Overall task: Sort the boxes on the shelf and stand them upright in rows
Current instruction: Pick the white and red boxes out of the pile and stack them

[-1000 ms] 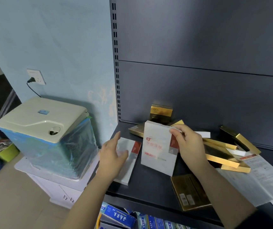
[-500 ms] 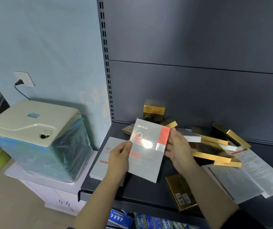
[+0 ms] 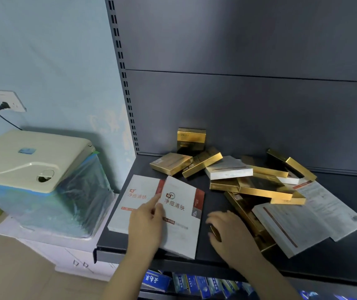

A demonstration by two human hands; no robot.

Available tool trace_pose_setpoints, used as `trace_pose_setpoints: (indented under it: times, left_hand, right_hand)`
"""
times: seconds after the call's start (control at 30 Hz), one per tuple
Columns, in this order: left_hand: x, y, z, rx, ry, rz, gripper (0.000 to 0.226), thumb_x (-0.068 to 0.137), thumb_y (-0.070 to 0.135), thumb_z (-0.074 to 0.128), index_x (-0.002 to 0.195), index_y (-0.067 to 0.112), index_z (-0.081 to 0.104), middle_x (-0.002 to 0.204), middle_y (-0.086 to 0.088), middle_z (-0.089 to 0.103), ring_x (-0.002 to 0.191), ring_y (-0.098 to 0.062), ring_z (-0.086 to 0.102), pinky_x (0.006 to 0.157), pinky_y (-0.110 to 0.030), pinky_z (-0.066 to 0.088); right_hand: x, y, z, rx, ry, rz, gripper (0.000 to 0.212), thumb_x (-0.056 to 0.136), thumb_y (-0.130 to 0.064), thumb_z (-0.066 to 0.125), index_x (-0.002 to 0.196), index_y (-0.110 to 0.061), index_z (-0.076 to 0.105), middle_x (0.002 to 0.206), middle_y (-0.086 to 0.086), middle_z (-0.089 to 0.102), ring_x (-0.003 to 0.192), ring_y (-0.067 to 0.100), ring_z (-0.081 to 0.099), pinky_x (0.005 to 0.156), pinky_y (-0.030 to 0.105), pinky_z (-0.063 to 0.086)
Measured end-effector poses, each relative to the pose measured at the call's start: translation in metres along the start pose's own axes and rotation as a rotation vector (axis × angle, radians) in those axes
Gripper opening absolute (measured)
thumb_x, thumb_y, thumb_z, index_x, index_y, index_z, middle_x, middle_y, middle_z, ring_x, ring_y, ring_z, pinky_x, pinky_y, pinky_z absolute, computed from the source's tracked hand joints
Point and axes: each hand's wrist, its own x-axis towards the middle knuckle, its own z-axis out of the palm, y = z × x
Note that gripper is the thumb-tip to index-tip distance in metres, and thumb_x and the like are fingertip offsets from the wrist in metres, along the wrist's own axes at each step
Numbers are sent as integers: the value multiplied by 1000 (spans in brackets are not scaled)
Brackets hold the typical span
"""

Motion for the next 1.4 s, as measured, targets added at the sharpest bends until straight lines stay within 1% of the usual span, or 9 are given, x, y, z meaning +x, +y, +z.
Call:
trace_pose_setpoints:
  times: [0.1,0.4,0.53,0.6,0.77,0.97,1.2,1.33,1.4]
  left_hand:
    - [3,-1,25,311,18,67,37,98,21,43,132,26,56,109,0,63,92,-17,53,81,-31,44]
    - [0,10,45,632,-34,314,38,97,30,49,134,35,55,132,12,53,119,-10,46,95,-25,31]
    - [3,15,47,596,-70,301,36,95,35,45,128,34,58,126,12,53,115,-9,45,94,-27,32]
    - [5,20,49,567,-111,316,35,94,35,44,126,32,61,125,11,55,113,-9,46,92,-27,32]
    - [6,28,47,540,-167,324,33,95,34,45,120,28,66,128,10,57,112,-9,47,94,-26,37]
    - [6,32,39,529,-271,310,30,96,30,45,117,25,66,134,11,55,117,-12,46,94,-25,37]
    - [1,36,29,61,-248,247,51,94,20,57,140,35,43,141,10,51,130,-9,46,106,-27,38]
    - [2,58,22,-196,-260,243,77,89,39,65,151,44,20,155,19,34,141,-2,30,113,-36,33]
    - [0,70,18,-300,-304,254,73,88,44,65,148,47,25,147,24,45,135,4,40,106,-28,40]
  right_hand:
    - [1,6,-6,-18,29,3,30,94,-34,55,124,-32,59,129,-18,57,122,1,48,111,16,11]
    - [-8,35,-41,-44,42,156,27,94,-40,54,121,-36,56,122,-17,57,113,0,51,100,18,38]
    - [6,27,-77,-48,270,81,22,94,-35,57,115,-31,61,102,-14,60,94,-1,54,77,11,40]
    - [26,30,-94,-129,429,44,30,87,-25,68,116,-22,65,111,-4,65,102,10,58,82,16,42]
    - [69,39,-110,-346,235,116,48,93,-27,57,140,-22,47,141,-1,51,131,18,45,114,34,30]
    - [80,35,-108,-508,119,-30,36,91,-21,58,127,-27,58,119,-4,61,108,17,58,97,33,43]
    - [68,24,-165,134,226,-39,30,92,-18,61,119,-30,64,107,-15,58,107,10,52,88,33,52]
    - [61,2,-188,484,251,-53,21,91,-18,62,106,-34,65,106,-13,61,102,10,57,78,29,57]
    - [57,-7,-193,595,257,-63,18,91,-19,63,102,-33,66,103,-14,64,99,9,61,75,27,56]
